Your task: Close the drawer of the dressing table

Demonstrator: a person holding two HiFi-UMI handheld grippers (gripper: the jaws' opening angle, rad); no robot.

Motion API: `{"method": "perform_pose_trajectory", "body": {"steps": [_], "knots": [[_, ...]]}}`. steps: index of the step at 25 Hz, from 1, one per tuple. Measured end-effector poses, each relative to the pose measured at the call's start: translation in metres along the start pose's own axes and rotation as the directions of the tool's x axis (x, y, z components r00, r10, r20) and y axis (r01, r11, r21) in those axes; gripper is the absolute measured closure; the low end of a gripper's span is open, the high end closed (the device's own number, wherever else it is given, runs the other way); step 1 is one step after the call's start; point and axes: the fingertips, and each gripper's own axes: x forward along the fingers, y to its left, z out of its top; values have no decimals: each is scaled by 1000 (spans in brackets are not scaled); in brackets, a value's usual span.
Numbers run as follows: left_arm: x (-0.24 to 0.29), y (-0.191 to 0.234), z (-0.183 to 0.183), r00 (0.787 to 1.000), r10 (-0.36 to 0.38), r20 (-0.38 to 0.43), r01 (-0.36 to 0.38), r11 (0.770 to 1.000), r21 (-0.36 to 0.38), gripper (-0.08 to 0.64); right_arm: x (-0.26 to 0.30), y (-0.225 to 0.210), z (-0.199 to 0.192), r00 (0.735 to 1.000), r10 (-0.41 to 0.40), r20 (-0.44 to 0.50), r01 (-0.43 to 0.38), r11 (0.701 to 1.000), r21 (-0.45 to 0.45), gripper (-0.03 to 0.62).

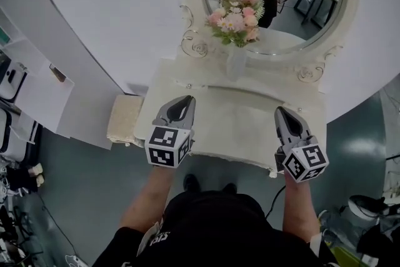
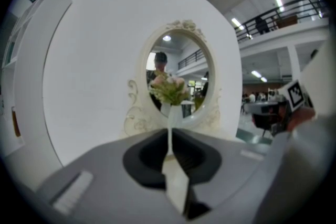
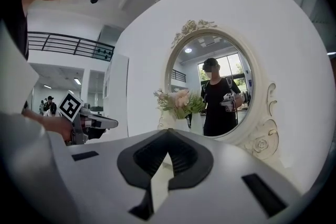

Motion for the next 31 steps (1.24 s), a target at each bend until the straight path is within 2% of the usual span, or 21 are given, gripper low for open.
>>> {"method": "perform_pose_trajectory", "body": {"steps": [12, 31], "knots": [[5, -3, -4, 1000, -29, -5, 28, 1000, -11, 535, 1, 9, -2, 1000, 10, -12, -10, 1000, -14, 600], [1, 3, 10, 1000, -26, 13, 26, 1000, -6, 535, 10, 11, 6, 1000, 18, 5, -18, 1000, -20, 600]]}}
